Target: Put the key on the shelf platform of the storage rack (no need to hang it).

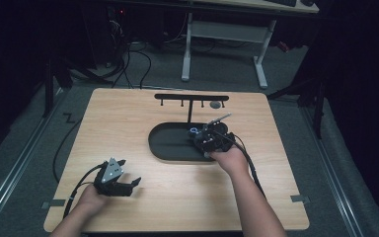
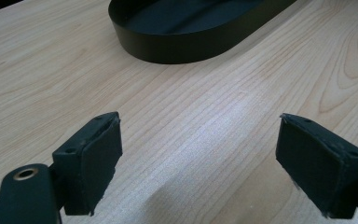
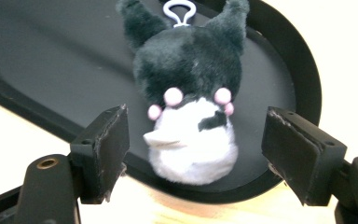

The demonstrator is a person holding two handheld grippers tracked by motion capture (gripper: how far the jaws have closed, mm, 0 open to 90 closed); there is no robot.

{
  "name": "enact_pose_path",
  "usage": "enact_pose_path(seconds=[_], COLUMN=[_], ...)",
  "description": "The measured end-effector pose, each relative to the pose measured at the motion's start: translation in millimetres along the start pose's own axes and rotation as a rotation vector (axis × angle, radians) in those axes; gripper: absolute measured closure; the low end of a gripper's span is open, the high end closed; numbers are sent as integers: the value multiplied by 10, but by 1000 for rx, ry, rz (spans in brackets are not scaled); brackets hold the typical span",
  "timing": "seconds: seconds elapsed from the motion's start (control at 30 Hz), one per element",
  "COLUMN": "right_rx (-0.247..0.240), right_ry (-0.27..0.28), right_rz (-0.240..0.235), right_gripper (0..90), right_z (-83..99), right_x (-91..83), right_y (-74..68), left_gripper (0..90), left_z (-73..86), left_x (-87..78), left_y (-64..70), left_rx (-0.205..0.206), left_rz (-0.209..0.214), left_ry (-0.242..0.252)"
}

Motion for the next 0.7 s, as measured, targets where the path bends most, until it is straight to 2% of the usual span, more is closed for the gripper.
enact_pose_path(seconds=[0.27,0.37,0.7], right_rx=[-5,-1,-2], right_ry=[19,44,68], right_rz=[-8,-16,-23], right_gripper=[235,237,245], right_z=[96,135,323], right_x=[-122,-159,-192], right_y=[4,15,60], left_gripper=[153,154,153], left_z=[-2,-1,0], left_x=[6,6,5], left_y=[2,4,7], left_rx=[1,3,4], left_rz=[-3,-3,-4], left_ry=[-3,-4,-7])
Point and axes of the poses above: each handheld gripper's, and its own axes: x roughly forward along the jaws, z roughly out of its underside, y roughly to its right, the point moved 2 cm from there along x, roughly forward along the jaws
